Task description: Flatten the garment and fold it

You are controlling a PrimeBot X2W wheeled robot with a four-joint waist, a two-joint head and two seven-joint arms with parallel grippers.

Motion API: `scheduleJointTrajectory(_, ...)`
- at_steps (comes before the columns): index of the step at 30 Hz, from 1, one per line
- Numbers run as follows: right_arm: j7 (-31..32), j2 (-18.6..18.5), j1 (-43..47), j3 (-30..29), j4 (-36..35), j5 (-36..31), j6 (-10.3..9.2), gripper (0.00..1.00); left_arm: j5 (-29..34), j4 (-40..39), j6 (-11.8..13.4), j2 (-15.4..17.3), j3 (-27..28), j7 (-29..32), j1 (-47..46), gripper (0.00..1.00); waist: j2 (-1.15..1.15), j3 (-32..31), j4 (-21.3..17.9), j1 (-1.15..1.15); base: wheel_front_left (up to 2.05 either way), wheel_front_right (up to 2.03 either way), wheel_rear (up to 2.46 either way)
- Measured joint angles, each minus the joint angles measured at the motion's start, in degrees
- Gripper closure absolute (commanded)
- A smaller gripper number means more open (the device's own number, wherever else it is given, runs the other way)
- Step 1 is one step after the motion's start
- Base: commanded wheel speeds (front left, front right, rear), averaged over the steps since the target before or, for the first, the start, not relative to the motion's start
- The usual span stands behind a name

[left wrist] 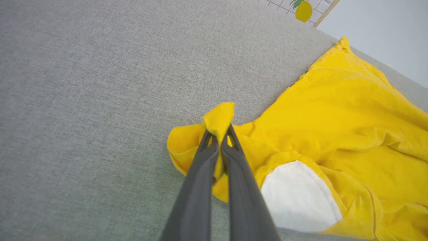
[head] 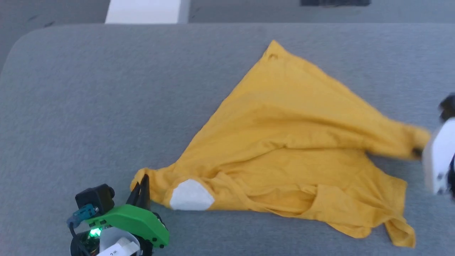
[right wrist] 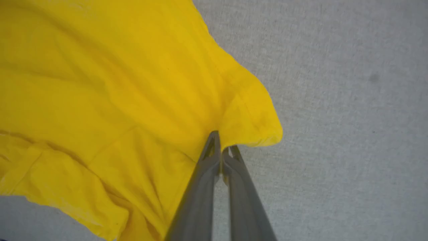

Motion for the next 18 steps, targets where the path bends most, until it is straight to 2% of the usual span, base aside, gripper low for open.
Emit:
scheduleJointTrajectory(5,-2.03,9.47,12.71,-2.35,-1.35,1.38,0.00,1.00,-0.24,2.42,0.02,-0.47,-0.23,-0.46,0.58,1.00,0.00,-2.90,-4.56,0.00,0.00,0.00,0.00)
scheduleJointTrajectory(9,-1.94,14.56,18.53,-1.37,-0.08,1.83,0.01,1.00,-0.53,3.92,0.02,-0.77,-0.59,-0.76,1.08,1.00,0.00,-4.98,-6.95,0.00,0.00,0.00,0.00)
scheduleJointTrajectory(11,-3.80,16.62,19.33,-2.63,-0.01,2.41,0.00,1.00,-0.67,4.47,0.02,-1.00,-0.76,-0.96,1.13,1.00,0.00,-5.99,-7.91,0.00,0.00,0.00,0.00)
scheduleJointTrajectory(12,-5.59,17.66,19.37,-3.72,-0.12,2.76,0.00,0.59,-0.67,4.74,0.01,-1.03,-0.80,-0.96,1.14,1.00,0.00,-6.48,-8.25,0.00,0.00,0.00,0.00)
scheduleJointTrajectory(13,-7.20,18.17,19.37,-4.52,-0.43,2.96,0.00,0.00,-0.67,4.88,0.01,-1.09,-0.84,-0.96,1.15,1.00,0.00,-6.87,-8.49,0.00,0.00,0.00,0.00)
scheduleJointTrajectory(18,-15.93,18.61,19.18,-8.87,-5.70,5.43,0.00,0.00,-0.77,5.21,0.00,-0.82,-0.66,-0.94,1.23,1.00,0.00,-8.67,-8.91,0.00,0.00,0.00,0.00)
